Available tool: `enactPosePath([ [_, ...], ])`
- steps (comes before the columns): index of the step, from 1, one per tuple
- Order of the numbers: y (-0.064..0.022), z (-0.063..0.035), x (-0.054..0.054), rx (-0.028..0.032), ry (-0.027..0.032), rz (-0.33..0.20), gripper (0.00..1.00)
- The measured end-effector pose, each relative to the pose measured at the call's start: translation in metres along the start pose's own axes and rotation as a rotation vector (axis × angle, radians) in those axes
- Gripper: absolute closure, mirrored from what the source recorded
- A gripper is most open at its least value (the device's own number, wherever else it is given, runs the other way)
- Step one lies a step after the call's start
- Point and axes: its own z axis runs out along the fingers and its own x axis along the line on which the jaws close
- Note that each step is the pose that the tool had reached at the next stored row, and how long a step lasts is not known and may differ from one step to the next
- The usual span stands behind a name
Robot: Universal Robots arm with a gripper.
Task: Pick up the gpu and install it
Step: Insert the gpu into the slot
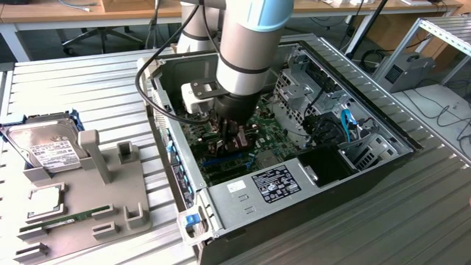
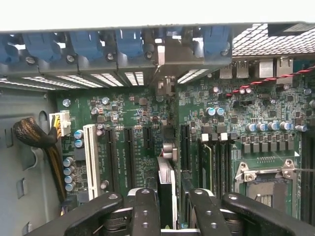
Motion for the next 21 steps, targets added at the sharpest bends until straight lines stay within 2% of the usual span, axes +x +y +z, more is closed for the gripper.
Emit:
enactPosePath([
  [11,0.0002,0.0003,-0.0006,-0.0002,-0.0014,-0.004,0.71],
  [21,0.0001,0.005,-0.0004,-0.0005,-0.0018,-0.011,0.71],
])
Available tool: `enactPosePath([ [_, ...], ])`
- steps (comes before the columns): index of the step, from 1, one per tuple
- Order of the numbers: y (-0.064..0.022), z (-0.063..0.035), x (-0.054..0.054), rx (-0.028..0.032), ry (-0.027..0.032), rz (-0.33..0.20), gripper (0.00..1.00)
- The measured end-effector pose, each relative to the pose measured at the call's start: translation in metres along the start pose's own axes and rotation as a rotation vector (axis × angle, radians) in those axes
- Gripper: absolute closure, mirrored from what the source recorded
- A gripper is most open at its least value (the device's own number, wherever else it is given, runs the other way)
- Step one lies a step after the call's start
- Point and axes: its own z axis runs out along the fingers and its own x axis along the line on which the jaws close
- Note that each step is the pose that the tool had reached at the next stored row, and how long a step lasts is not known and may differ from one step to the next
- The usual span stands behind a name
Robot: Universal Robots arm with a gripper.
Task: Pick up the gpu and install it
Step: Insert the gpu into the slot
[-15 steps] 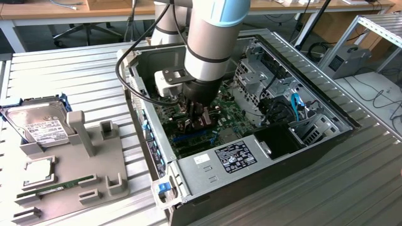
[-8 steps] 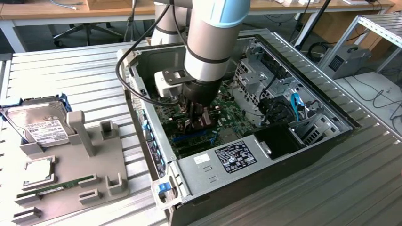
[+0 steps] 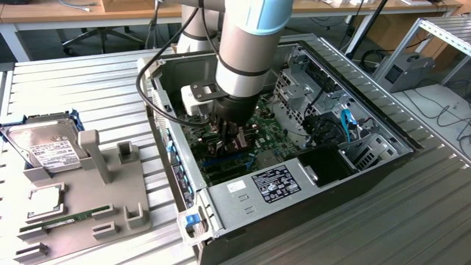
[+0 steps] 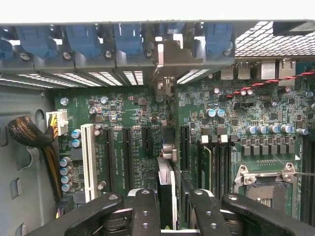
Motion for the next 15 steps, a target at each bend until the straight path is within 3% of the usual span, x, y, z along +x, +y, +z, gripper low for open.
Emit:
enactPosePath([
  [12,0.0,0.0035,0.0001,0.0001,-0.0002,0.0,0.71],
  [15,0.0,0.0034,0.0001,0.0,0.0,0.0,0.64],
])
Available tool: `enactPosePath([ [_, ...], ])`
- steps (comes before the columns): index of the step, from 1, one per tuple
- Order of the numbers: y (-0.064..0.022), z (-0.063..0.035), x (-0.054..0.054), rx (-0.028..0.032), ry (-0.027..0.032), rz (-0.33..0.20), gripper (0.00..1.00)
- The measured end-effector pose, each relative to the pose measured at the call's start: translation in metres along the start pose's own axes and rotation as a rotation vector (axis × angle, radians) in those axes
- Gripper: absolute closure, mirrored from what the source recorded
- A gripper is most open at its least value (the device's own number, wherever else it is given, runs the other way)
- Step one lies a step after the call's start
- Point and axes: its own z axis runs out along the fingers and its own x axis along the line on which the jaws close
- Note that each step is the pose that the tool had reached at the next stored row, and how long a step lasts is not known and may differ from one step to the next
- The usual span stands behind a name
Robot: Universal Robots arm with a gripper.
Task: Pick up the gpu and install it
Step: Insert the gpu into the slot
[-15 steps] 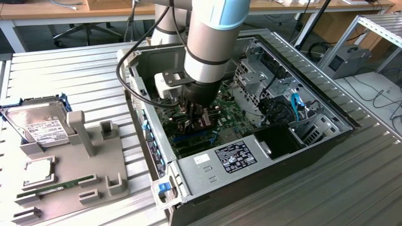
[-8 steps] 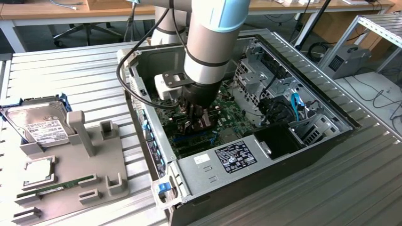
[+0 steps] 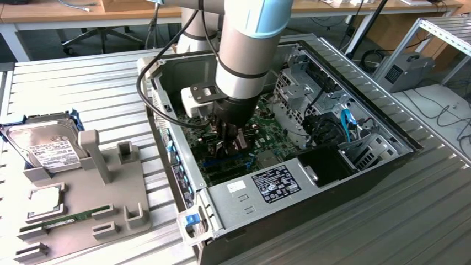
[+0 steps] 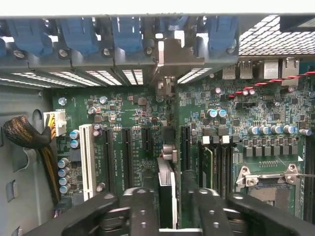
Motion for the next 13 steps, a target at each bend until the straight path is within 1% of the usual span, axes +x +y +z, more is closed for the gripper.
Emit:
enactPosePath([
  [1,0.0,0.0,0.0,0.0,0.0,0.0,0.57],
  [4,0.0,-0.0001,0.0,-0.0001,0.0002,0.0,0.57],
  [5,0.0,-0.0003,0.0,-0.0001,0.0019,0.0,0.57],
  [8,0.0001,-0.0069,-0.003,0.0002,0.0094,0.0,0.57],
  [9,0.0001,-0.0119,-0.005,0.0003,0.0142,0.0,0.57],
  [11,0.0003,-0.0202,-0.008,0.0005,0.0207,0.0,0.57],
  [13,0.0003,-0.0272,-0.011,0.0006,0.0252,0.0,0.57],
])
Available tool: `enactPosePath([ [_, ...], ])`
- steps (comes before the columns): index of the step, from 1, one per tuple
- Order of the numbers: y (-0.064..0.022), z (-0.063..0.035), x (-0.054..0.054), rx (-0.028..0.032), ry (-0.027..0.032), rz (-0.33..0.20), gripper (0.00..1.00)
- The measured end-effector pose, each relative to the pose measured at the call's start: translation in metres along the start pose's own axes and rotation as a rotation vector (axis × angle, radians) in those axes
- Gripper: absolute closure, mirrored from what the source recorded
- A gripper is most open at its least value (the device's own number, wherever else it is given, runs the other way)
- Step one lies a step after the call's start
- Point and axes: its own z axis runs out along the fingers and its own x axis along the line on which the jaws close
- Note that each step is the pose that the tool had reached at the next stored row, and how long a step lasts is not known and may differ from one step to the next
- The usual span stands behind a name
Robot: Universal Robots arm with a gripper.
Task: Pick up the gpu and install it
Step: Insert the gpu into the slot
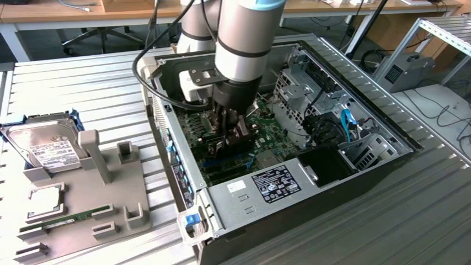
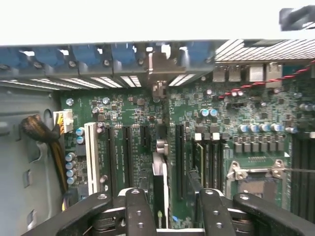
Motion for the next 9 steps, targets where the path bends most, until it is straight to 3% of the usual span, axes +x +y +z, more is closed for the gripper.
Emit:
enactPosePath([
  [5,-0.0021,-0.0042,-0.0017,0.0001,0.0016,0.0,0.59],
  [6,-0.0039,-0.0042,-0.0018,0.0,0.0015,0.0,0.65],
  [7,-0.0053,-0.0042,-0.0018,-0.0002,0.0015,0.0,0.65],
  [8,-0.007,-0.0043,-0.0018,-0.0005,0.0016,0.0,0.78],
  [9,-0.0083,-0.0042,-0.0019,-0.0007,0.0016,0.0,0.84],
])
